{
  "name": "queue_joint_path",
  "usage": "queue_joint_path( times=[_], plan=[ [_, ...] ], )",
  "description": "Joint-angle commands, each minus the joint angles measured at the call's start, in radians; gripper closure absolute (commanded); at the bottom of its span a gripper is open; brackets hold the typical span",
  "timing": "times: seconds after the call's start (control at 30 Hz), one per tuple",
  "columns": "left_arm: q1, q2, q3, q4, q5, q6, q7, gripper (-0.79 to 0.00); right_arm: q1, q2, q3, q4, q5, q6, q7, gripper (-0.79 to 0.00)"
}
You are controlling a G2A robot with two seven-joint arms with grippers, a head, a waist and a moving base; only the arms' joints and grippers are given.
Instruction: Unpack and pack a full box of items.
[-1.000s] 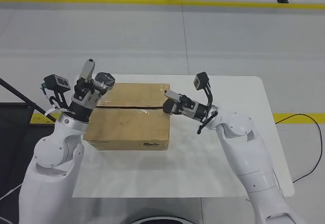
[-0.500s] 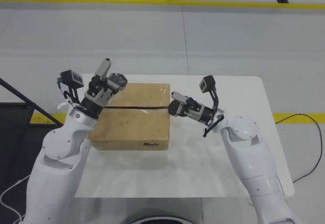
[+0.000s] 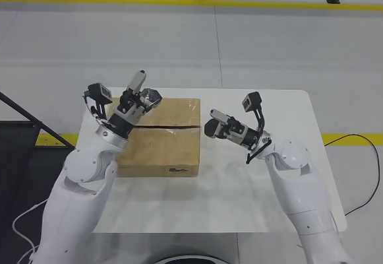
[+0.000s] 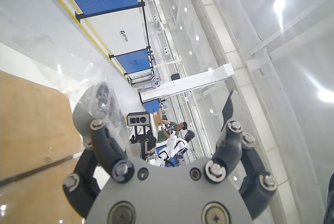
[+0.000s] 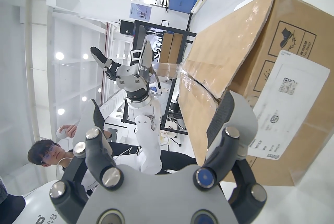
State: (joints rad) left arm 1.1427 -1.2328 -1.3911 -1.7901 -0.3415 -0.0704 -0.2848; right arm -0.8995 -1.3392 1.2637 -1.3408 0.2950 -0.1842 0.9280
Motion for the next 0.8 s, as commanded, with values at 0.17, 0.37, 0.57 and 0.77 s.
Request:
queue_joint_path(
  times=[0.17, 0.37, 0.57, 0.77],
  plan=[
    [-0.029, -0.009, 0.044, 0.048, 0.019, 0.003, 0.038, -0.785, -0.022, 0.011, 0.026, -0.005, 0.010, -0.010, 0.006, -0.785],
    [-0.060, -0.020, 0.085, 0.108, 0.025, -0.007, 0.071, -0.785, -0.034, 0.015, 0.035, -0.010, 0.089, -0.038, 0.046, -0.785],
    [-0.081, -0.031, 0.123, 0.144, 0.025, -0.020, 0.091, -0.785, 0.026, 0.004, -0.033, 0.022, 0.089, -0.037, 0.034, -0.785],
    [-0.097, -0.039, 0.144, 0.159, 0.032, -0.022, 0.096, -0.785, 0.117, -0.022, -0.135, 0.130, 0.125, -0.042, 0.044, -0.785]
  ],
)
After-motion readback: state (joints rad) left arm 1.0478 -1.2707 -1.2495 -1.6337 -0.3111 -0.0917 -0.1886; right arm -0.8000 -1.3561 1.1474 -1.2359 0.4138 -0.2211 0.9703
